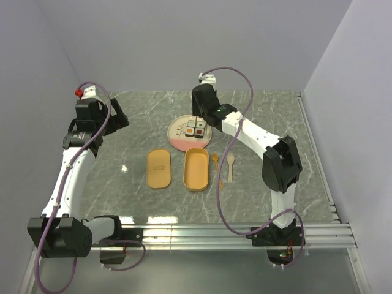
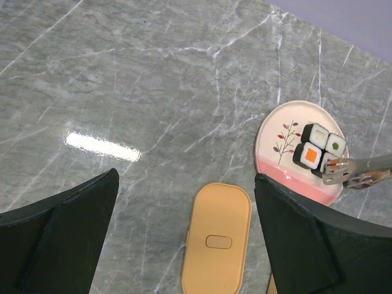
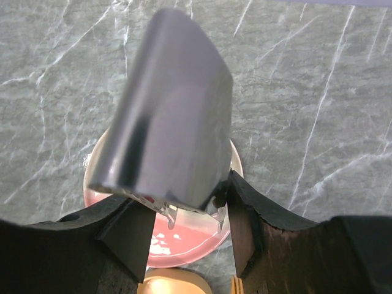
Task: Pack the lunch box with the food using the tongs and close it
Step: Pick up the food using the clamp
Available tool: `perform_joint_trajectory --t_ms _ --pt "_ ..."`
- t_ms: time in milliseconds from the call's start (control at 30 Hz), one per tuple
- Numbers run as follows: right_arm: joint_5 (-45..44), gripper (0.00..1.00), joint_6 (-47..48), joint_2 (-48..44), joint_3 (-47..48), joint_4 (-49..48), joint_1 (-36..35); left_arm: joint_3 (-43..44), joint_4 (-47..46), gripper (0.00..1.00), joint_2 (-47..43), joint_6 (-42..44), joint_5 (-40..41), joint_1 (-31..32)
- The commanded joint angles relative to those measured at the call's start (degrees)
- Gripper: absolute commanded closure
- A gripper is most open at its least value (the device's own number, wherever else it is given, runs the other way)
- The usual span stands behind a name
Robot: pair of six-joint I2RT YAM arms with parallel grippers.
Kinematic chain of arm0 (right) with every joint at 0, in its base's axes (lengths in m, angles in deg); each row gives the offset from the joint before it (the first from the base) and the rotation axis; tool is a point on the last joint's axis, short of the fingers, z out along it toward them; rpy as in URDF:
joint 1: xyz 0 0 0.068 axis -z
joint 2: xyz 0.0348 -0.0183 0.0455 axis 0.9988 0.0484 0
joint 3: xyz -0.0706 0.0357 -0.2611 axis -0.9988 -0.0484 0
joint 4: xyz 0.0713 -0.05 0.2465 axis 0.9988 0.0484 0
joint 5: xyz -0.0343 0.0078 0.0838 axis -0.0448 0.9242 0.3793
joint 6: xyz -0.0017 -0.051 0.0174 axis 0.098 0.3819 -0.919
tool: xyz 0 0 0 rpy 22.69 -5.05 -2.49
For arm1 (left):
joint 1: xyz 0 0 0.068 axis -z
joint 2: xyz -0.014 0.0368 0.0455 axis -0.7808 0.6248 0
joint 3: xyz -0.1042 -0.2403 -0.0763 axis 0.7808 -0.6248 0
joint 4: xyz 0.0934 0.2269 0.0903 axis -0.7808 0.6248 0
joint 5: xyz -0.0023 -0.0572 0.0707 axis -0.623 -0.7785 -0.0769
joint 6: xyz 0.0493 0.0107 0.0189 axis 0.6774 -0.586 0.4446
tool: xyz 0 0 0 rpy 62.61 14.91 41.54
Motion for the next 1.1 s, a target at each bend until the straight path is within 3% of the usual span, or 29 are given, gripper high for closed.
perform_joint_trajectory --t_ms 0,1067 --pt "-1.6 0.46 -1.6 -2.1 -0.6 -2.1 -0.1 2.2 -0.1 0.01 -0.2 0.4 0.6 0.1" --pt "-1.3 0.46 -3.5 -2.8 -1.6 -1.0 -0.4 1.0 -1.2 0.01 -0.2 0.7 -0.2 0.2"
